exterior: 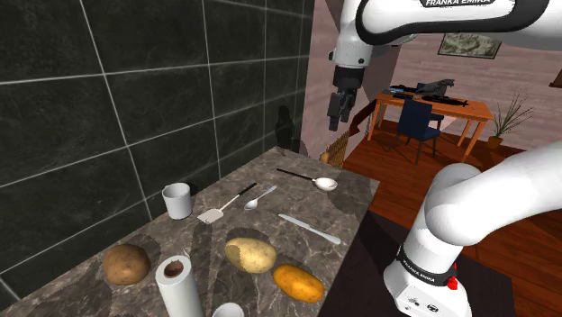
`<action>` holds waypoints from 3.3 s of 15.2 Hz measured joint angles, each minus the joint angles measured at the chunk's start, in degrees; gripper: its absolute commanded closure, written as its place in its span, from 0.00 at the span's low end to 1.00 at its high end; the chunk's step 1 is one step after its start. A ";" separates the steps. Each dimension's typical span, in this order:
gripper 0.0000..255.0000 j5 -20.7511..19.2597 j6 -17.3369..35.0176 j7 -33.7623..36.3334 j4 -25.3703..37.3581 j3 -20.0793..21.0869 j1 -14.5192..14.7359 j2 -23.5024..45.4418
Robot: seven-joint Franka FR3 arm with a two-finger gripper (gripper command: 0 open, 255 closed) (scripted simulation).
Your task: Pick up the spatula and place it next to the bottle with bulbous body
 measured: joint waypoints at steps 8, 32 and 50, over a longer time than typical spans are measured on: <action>0.00 -2.28 9.85 -13.21 0.56 -3.74 3.55 10.79; 0.00 -0.60 34.55 -60.13 23.71 -2.50 13.01 59.13; 0.00 -2.99 42.37 -70.71 32.14 1.40 14.49 75.22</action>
